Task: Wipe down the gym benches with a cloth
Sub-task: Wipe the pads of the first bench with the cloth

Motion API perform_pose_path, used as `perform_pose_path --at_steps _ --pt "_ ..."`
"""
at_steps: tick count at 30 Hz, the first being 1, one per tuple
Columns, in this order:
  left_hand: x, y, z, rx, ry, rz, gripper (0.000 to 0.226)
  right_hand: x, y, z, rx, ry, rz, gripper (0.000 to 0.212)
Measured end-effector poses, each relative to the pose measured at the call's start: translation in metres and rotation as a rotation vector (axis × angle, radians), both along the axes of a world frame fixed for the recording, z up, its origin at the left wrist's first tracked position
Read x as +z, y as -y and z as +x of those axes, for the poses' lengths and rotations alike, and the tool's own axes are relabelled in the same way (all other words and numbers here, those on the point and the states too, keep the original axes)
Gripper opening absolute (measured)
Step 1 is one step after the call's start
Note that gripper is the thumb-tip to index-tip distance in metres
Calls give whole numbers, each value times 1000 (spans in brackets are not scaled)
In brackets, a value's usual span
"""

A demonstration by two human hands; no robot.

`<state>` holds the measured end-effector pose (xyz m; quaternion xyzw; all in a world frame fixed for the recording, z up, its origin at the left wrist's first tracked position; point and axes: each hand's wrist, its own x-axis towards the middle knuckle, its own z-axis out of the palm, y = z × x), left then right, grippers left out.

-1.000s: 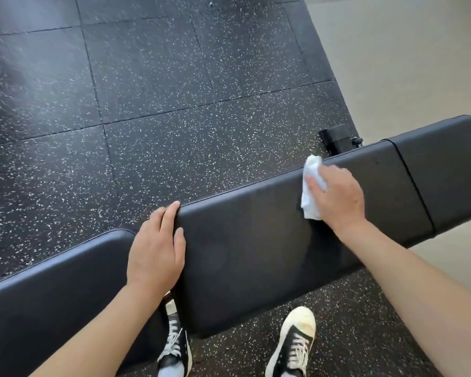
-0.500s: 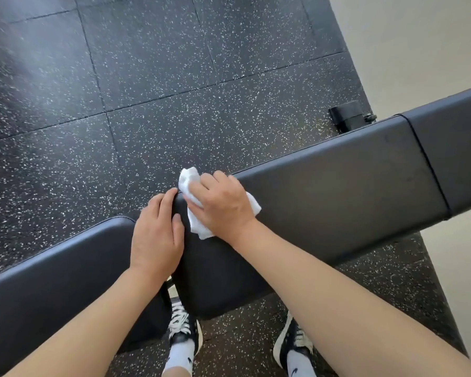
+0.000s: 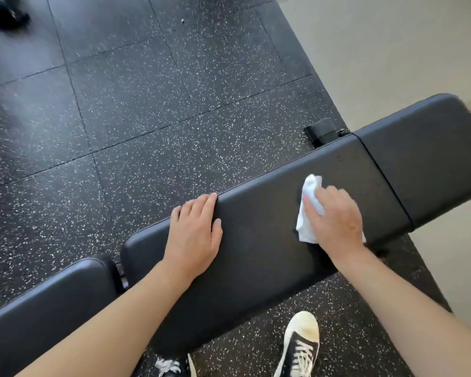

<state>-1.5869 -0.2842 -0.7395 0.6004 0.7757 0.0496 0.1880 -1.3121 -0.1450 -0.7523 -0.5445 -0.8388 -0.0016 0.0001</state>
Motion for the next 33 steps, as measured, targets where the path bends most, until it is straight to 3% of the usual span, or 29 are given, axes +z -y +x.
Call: perform_pose_path --at_steps 3,10,14,18,24,28,31,33 --pt "1 -34 30 -74 10 1 61 -3 53 9 -10 -217 107 27" --pt "2 -97 100 -133 -12 16 58 -6 79 29 123 -255 73 28" --pt "-6 -137 139 92 73 52 48 -5 31 95 -236 -329 166 26" --pt "-18 -161 161 303 -18 40 46 -8 1 161 -471 -380 158 23" --pt "-21 -162 170 321 -87 62 41 -9 38 142 -413 -469 134 20" --pt "-22 -164 172 340 -103 62 39 -8 64 106 -167 -475 62 21" --pt "-25 -164 171 334 -117 67 47 -11 39 121 -16 -400 135 21" --pt "-26 -165 171 329 -125 68 51 -13 3 150 -125 -383 195 25"
